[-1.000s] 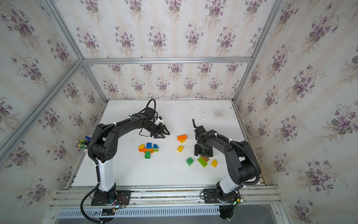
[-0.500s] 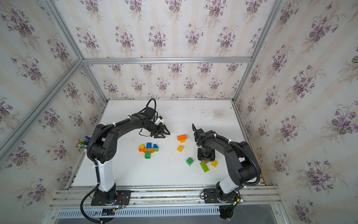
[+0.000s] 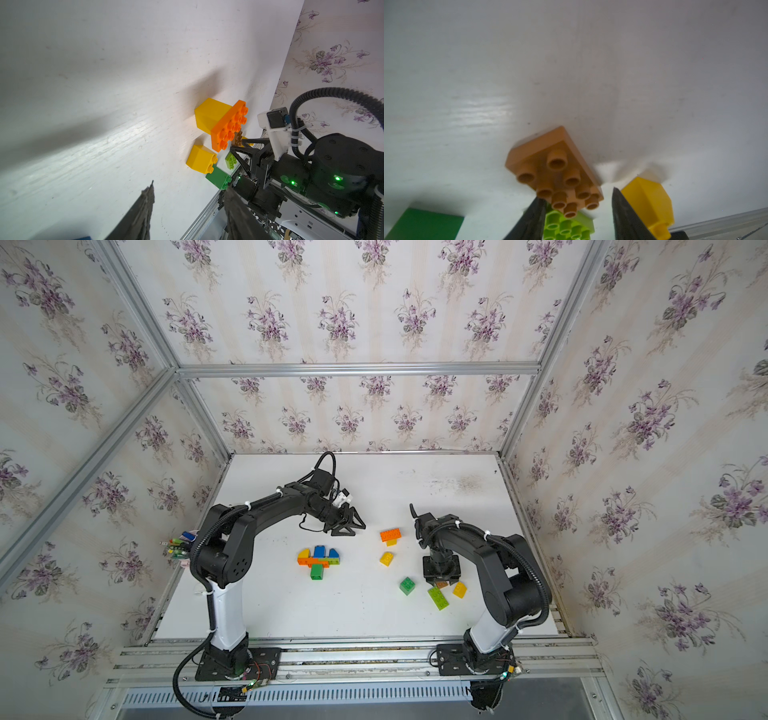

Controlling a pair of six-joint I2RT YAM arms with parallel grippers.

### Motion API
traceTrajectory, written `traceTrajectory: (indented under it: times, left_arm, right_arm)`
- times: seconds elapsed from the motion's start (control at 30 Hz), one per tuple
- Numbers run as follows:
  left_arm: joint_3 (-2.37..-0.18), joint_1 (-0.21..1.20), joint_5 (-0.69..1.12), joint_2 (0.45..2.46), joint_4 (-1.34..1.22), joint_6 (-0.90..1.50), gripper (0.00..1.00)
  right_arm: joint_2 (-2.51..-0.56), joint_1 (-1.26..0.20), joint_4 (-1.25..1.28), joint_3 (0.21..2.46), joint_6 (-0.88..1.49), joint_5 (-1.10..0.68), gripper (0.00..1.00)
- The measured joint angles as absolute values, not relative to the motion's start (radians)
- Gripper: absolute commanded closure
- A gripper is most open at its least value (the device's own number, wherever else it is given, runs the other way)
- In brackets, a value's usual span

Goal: Assemble a fork with lego
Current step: Move the lego brick at the center of the board.

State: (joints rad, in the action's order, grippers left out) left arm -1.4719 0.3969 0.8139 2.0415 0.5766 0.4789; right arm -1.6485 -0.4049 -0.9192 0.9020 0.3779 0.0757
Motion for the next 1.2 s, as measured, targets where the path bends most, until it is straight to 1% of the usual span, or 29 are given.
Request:
traceTrajectory:
  times: [0.23, 0.47, 0.53, 0.6, 0.83, 1.0, 1.2]
  left_arm:
    - [-1.480, 0.397, 0.813, 2.042, 0.580, 0.479, 0.44]
    - [-1.485, 0.397, 0.813, 2.053, 0.583, 0.484, 0.44]
    - [-1.486, 0.397, 0.813, 2.053, 0.586, 0.484, 0.44]
    - [-1.488, 0.397, 0.813, 2.053, 0.587, 0.484, 0.44]
    - [-1.486, 0.397, 0.812, 2.053, 0.594, 0.483, 0.44]
    - [-1.485, 0.397, 0.810, 2.053, 0.594, 0.484, 0.44]
    - [-1.488, 0.397, 0.808, 2.053, 0.598, 0.487, 0.43]
  right_arm:
    - [-1.675, -0.404, -0.895, 0.931, 0.341, 0.037, 0.49]
    - [-1.710, -0.399, -0.895, 0.956, 0.318, 0.009, 0.57]
    - [-1.721, -0.399, -0.901, 0.967, 0.310, 0.006, 0.62]
    - [-1.729, -0.402, -0.908, 0.980, 0.305, 0.004, 0.64]
    - [-1.753, -0.402, -0.886, 1.029, 0.263, 0.011, 0.71]
    - [-1.774, -0.401, -0.815, 1.083, 0.196, 0.017, 0.72]
    - [-1.789, -0.402, -0.775, 1.144, -0.029, 0.009, 0.70]
